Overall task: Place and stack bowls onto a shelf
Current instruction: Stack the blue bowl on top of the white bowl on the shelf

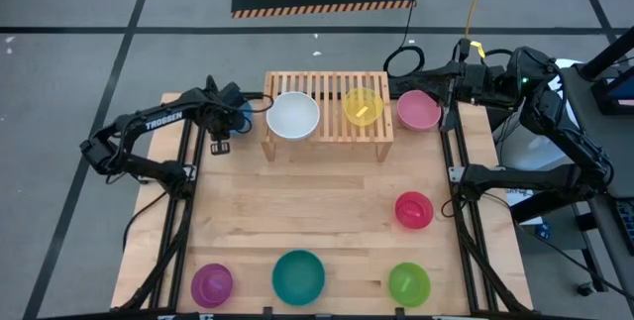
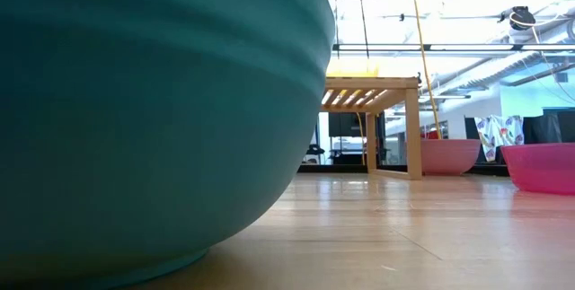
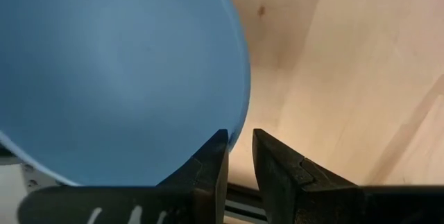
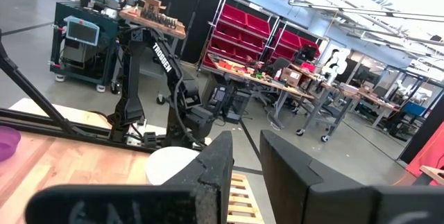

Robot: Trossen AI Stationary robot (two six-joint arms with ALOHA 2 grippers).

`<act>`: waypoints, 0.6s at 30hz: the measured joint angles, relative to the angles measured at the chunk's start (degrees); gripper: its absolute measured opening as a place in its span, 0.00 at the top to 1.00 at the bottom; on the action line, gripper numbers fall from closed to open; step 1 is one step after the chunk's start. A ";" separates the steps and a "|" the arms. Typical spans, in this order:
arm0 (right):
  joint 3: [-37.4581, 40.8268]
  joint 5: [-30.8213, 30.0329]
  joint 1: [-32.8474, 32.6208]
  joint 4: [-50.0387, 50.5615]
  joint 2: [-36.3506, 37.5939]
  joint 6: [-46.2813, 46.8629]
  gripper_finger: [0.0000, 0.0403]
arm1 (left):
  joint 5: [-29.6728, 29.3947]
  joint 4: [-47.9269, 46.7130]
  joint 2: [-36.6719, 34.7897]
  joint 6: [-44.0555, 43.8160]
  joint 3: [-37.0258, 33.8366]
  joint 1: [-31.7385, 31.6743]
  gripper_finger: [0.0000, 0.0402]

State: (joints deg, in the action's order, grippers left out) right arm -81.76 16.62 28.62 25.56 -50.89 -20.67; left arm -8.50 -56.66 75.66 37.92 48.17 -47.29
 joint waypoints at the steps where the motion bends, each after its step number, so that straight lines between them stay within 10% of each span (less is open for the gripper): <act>1: 0.00 0.00 0.02 0.00 0.00 -0.02 0.83 | 0.01 -0.01 0.00 0.12 -0.40 0.00 0.82; 18: 0.00 0.00 0.01 -0.02 0.00 -0.19 0.83 | -2.09 7.43 0.00 0.61 -3.83 0.00 0.89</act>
State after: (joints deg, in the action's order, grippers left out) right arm -81.76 16.62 28.63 25.54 -50.89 -20.85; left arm -10.59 -49.22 75.66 38.52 44.34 -47.29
